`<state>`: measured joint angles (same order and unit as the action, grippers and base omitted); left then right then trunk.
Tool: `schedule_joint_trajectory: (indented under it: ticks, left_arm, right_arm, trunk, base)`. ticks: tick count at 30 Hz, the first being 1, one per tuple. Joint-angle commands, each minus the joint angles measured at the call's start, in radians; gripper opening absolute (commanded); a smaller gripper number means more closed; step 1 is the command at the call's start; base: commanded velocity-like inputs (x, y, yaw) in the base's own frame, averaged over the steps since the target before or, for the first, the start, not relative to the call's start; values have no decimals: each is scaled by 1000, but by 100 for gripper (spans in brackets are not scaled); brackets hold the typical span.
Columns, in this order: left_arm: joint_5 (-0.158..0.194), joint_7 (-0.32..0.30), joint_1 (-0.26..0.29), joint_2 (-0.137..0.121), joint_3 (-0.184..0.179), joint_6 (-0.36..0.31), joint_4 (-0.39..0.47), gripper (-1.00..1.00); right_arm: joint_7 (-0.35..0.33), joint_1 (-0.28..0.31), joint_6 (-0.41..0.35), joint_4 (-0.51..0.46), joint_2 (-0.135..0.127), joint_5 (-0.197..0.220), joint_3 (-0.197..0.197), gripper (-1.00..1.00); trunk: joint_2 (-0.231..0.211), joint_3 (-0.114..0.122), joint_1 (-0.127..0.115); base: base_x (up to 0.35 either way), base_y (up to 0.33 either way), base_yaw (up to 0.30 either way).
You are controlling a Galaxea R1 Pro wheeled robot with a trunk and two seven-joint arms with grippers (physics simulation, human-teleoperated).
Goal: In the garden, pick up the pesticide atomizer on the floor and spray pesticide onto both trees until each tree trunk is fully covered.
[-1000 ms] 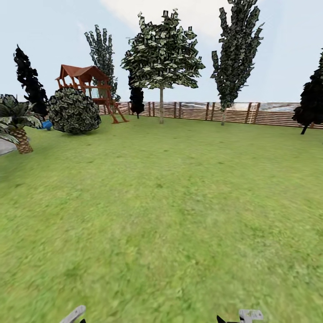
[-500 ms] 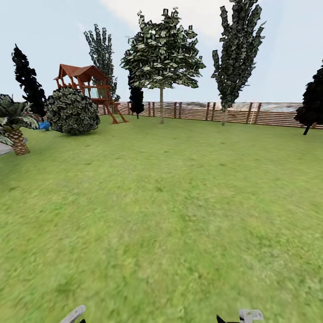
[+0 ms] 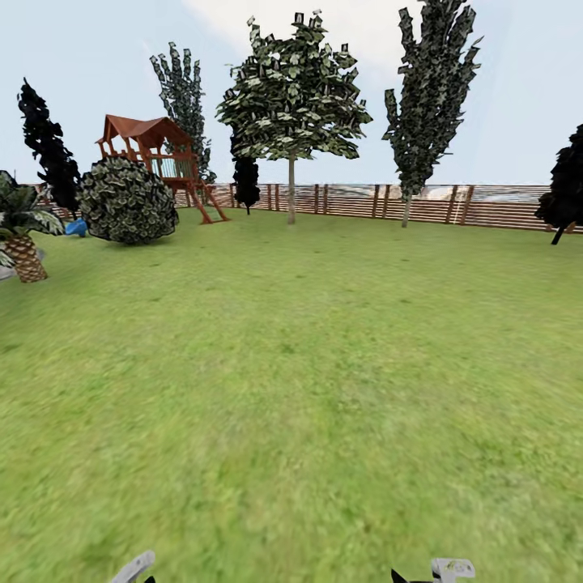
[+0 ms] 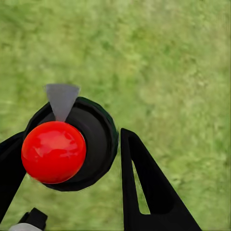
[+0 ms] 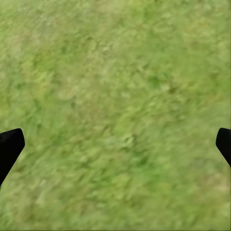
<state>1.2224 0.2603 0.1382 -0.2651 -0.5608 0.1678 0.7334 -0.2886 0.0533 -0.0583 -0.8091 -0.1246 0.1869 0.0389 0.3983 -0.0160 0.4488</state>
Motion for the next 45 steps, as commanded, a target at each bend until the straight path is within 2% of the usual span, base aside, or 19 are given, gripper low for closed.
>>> schedule_joint_trajectory:
  ticks: [1,45]
  left_arm:
    - [9,6,1,1,-9,9,1,-100]
    - [14,7,1,9,-8,9,0,-100]
  right_arm:
    - [-6,0,-6,-1,0,11,2,100]
    - [-6,0,-6,-2,-1,20,6,100]
  trunk:
    - [2,-2,1]
    - [2,-2,1]
  base:
    - [335,0,0]
    - [335,0,0]
